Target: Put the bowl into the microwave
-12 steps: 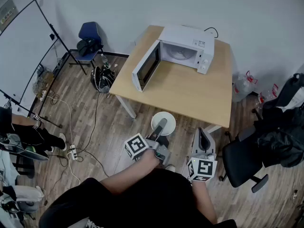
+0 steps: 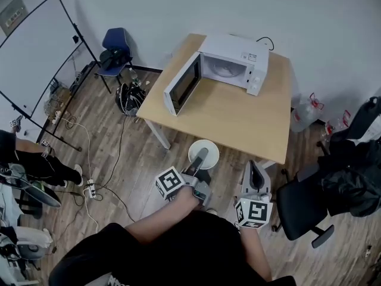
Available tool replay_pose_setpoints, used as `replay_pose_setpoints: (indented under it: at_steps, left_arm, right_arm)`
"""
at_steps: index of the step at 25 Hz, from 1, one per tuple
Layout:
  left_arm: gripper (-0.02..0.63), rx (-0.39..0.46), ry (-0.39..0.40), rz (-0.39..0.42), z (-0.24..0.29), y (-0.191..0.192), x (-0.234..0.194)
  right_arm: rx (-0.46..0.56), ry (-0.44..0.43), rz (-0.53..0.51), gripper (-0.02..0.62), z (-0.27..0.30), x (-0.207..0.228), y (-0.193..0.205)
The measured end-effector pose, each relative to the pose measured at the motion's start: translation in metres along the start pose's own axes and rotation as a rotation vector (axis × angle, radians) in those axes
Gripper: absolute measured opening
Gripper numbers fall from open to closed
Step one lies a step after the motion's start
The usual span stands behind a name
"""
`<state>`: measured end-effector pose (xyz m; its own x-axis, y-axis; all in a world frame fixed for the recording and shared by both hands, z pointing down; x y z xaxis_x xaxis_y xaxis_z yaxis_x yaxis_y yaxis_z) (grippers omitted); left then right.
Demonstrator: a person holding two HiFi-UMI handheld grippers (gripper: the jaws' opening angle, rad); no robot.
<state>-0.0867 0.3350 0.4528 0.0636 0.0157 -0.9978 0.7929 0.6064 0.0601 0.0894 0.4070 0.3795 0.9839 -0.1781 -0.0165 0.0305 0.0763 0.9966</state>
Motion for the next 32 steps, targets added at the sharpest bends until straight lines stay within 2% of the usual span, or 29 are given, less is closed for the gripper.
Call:
replay_pose_setpoints:
  at_steps: [7,12,17,20,24,27,32]
  left_arm:
    - [0.215,0.019,-0.033,0.004,0.000,0.010,-0.011]
    - [0.215,0.029,-0.007,-0.011,0.008,0.007,-0.013]
    - [0.215,0.004,-0.056,-0.002,0.031,0.001,-0.030]
    - [0.215,-0.017,-0.044,-0.018,0.056,-0.005,-0.033]
    - [0.215,-0.038,-0.069,-0.017,0.090,-0.018,-0.039]
    - [0.215,-0.047,-0.046,-0.021,0.120,-0.034,-0.033]
    - [0.215,-0.061,-0.070,-0.021,0.161,-0.068,-0.037]
  right_arm:
    - [-0.018,-0.028,0.018,0.061,-0.002,0.007,0.015]
    - [-0.044,-0.019,0.034,0.060,-0.002,0.017,0.027]
    - [-0.071,0.008,0.043,0.061,0.013,0.031,0.038]
    - [-0.087,0.017,0.035,0.060,0.031,0.038,0.040]
    - [-0.109,0.041,0.034,0.061,0.060,0.054,0.042]
    - [-0.120,0.046,0.046,0.061,0.093,0.066,0.041]
    - [-0.139,0.028,0.036,0.060,0.149,0.070,0.032]
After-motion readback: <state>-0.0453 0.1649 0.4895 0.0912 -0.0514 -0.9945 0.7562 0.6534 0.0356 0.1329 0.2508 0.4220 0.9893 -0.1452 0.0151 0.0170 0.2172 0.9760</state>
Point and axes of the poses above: the fingertips, and each gripper's own axes: z forward along the fingers, x to its right, y out of its underside, the point moved 4 cm from there along -z, backward along the fingers, and after that the axes turned 4 degrees about -y, right-handed, at the moved point
